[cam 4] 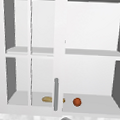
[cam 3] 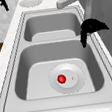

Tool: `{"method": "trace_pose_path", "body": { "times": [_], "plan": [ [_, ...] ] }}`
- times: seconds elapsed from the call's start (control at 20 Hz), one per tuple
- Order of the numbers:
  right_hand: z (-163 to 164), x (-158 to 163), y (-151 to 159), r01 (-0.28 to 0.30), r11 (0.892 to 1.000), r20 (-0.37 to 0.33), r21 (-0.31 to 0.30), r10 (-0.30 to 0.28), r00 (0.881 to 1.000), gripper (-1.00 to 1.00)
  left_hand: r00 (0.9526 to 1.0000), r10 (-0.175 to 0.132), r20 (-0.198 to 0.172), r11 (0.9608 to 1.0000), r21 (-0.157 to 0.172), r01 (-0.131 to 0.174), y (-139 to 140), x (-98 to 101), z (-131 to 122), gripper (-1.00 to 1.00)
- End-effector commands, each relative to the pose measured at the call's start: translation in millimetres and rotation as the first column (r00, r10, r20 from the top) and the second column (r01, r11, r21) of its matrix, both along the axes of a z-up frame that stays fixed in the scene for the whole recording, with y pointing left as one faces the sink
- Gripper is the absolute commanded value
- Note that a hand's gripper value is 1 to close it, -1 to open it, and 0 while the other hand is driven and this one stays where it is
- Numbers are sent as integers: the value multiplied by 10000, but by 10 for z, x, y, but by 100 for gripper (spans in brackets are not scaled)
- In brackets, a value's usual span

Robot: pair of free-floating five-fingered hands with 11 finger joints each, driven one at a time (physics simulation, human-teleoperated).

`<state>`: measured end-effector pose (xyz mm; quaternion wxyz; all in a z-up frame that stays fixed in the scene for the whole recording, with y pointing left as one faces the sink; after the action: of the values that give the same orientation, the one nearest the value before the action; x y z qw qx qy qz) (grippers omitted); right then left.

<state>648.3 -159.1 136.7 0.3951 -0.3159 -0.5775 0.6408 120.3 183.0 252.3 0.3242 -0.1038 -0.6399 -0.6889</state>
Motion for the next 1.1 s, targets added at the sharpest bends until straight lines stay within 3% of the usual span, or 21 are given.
{"method": "trace_pose_path", "body": {
  "times": [0.0,0.3,0.85,0.9,1.05],
  "plan": [
    [-176,275,12,19,9998,-739,-175,-32,9973,-100,10000,0,0,10000,0,0,0,0,0,0],
    [-217,201,159,590,9978,-378,-289,-601,9975,-100,10000,0,0,10000,0,0,0,0,0,0],
    [-159,55,354,1472,9881,-538,-450,-1495,9873,-100,10000,0,0,10000,0,0,0,0,0,0],
    [-159,51,363,1524,9873,-543,-446,-1547,9865,100,10000,0,0,10000,0,0,0,0,0,0],
    [-155,114,425,1593,9862,-567,-449,-1617,9852,100,10000,0,0,10000,0,0,0,0,0,0]
  ]
}}
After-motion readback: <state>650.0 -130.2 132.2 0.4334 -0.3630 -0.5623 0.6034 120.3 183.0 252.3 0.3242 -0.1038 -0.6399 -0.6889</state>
